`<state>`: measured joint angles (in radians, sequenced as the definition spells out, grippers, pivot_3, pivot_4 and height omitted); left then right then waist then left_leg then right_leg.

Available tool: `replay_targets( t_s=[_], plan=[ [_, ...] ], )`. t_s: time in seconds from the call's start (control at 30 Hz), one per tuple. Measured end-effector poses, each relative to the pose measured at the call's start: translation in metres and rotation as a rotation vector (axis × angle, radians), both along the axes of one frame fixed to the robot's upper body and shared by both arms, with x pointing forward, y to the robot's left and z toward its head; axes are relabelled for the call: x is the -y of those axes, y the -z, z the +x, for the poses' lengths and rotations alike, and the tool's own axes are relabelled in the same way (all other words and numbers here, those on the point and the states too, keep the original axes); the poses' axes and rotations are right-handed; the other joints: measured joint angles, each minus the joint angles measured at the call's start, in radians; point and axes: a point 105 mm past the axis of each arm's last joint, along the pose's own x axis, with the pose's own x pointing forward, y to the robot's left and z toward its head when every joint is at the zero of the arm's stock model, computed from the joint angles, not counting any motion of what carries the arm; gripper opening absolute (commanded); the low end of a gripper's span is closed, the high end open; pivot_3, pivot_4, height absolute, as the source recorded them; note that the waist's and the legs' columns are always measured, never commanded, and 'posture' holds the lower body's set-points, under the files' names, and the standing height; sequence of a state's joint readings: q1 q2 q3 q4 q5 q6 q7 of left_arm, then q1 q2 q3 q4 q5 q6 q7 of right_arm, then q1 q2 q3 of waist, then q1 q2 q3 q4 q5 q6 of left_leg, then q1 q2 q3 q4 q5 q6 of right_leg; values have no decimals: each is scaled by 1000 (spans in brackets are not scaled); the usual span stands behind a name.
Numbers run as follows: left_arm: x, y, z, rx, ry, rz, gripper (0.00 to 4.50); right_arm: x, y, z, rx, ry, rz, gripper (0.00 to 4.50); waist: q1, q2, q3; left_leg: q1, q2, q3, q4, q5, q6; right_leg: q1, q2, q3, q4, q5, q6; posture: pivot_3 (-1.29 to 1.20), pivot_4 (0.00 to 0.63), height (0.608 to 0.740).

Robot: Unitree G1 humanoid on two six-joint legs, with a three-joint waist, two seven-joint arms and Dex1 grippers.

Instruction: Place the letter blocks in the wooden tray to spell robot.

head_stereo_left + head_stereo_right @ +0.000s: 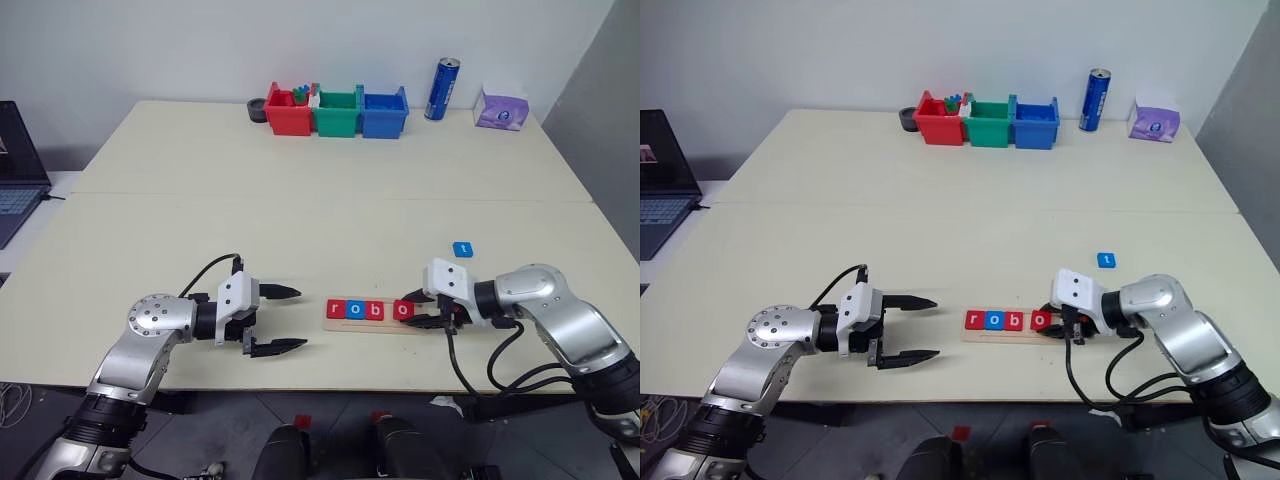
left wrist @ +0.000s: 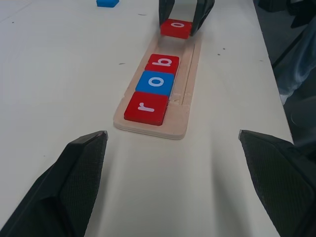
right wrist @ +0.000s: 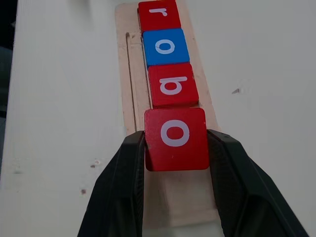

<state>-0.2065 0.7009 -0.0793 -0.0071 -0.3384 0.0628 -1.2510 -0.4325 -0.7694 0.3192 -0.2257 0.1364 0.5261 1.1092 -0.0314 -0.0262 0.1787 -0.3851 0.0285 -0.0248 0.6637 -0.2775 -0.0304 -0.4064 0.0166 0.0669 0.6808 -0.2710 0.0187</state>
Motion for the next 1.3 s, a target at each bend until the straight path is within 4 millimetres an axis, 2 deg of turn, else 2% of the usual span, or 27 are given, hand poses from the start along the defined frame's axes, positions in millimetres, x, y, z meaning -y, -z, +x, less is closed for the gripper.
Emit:
replay_targets(
  t_s=[0.27,1.07,1.3],
  plan=[
    [-1,1,0,-2,-7,0,4500,-2,11,-2,-33,-17,-50,1439,0,0,0,0,0,0,0,0,0,0,0,-1,0,0,0,0,150,740],
    [-1,3,-1,-3,-21,-1,4500,-6,8,8,-25,-26,-42,1439,0,0,0,0,0,0,0,0,0,0,0,-1,0,0,-1,0,150,740],
    [1,0,-2,9,-11,-2,4500,-7,5,9,-17,-30,-44,3892,0,0,0,0,0,0,0,0,0,0,0,-1,0,0,-1,0,150,740]
  ],
)
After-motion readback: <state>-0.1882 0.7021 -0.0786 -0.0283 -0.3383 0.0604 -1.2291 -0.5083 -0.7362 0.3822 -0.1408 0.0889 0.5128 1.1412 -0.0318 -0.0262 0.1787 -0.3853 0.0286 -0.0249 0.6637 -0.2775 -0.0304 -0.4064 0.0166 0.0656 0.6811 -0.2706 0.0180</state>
